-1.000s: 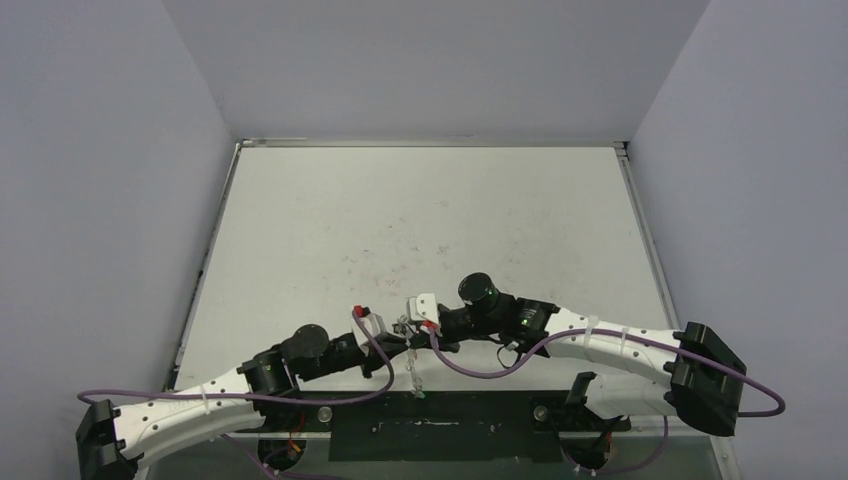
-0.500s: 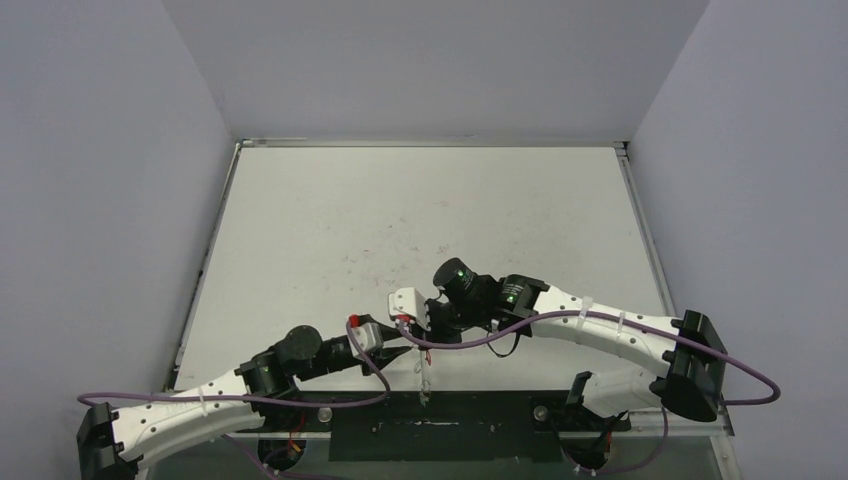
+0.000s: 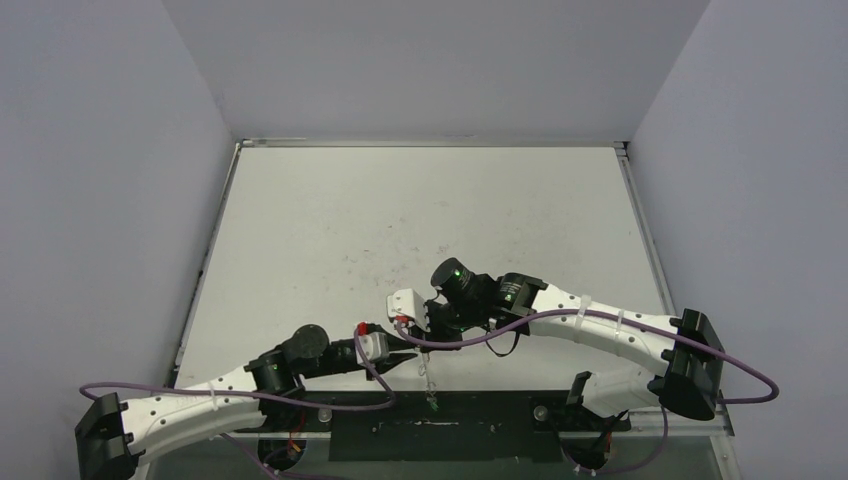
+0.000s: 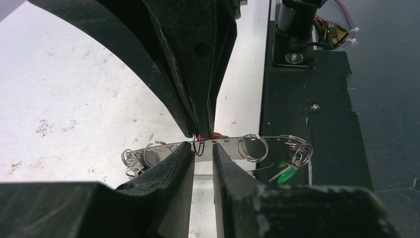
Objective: Put the keys on the keyring
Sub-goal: Adjust the key on the keyring.
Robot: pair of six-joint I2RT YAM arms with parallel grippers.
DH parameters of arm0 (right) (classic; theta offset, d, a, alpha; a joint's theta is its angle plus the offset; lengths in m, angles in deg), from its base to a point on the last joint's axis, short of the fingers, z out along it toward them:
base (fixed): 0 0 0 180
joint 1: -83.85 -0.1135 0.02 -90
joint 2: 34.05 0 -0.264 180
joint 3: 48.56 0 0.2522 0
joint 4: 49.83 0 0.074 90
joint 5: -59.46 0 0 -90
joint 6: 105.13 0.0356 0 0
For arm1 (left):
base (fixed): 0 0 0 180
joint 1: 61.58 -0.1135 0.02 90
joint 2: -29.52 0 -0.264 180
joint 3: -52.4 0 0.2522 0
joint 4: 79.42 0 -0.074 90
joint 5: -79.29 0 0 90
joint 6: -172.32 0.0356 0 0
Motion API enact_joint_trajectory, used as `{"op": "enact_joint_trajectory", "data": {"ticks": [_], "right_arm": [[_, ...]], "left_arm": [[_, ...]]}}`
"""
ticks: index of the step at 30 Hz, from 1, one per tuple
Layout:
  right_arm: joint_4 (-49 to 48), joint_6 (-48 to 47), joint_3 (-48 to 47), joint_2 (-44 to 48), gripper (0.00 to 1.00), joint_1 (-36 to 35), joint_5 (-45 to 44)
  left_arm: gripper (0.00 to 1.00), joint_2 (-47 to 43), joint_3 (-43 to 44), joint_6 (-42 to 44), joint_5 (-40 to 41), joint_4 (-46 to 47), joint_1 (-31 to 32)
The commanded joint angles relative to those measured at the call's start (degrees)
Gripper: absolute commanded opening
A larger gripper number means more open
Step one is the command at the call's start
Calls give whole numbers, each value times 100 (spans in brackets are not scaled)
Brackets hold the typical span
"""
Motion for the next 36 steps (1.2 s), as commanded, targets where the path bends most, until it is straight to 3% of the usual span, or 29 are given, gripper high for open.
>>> {"op": "enact_joint_trajectory", "data": {"ticks": [1, 13, 18, 23, 24, 31, 33, 36], "right_arm": [[-265, 49, -202, 109, 0, -53, 143], [-408, 110, -201, 90, 0, -95, 169], [-425, 120, -194, 82, 0, -101, 140], [-467, 158, -177, 111, 0, -97, -41], [-496, 181, -150, 138, 3, -98, -110], [-1700, 351, 786, 1090, 46, 151, -190], [-2189, 468, 1162, 1461, 52, 293, -63], [-2847, 621, 1650, 1854, 54, 547, 274]], "left_arm": [[16, 56, 16, 27, -6, 400, 13], [11, 317, 85, -41, 49, 548, 13], [0, 378, 82, -44, -46, 560, 14], [0, 357, 55, -66, -46, 520, 13], [0, 334, 47, -70, -24, 519, 13], [0, 113, -193, -261, 374, 992, 13], [0, 51, -290, -273, 437, 1217, 17], [0, -10, -425, -227, 447, 1590, 21]]}}
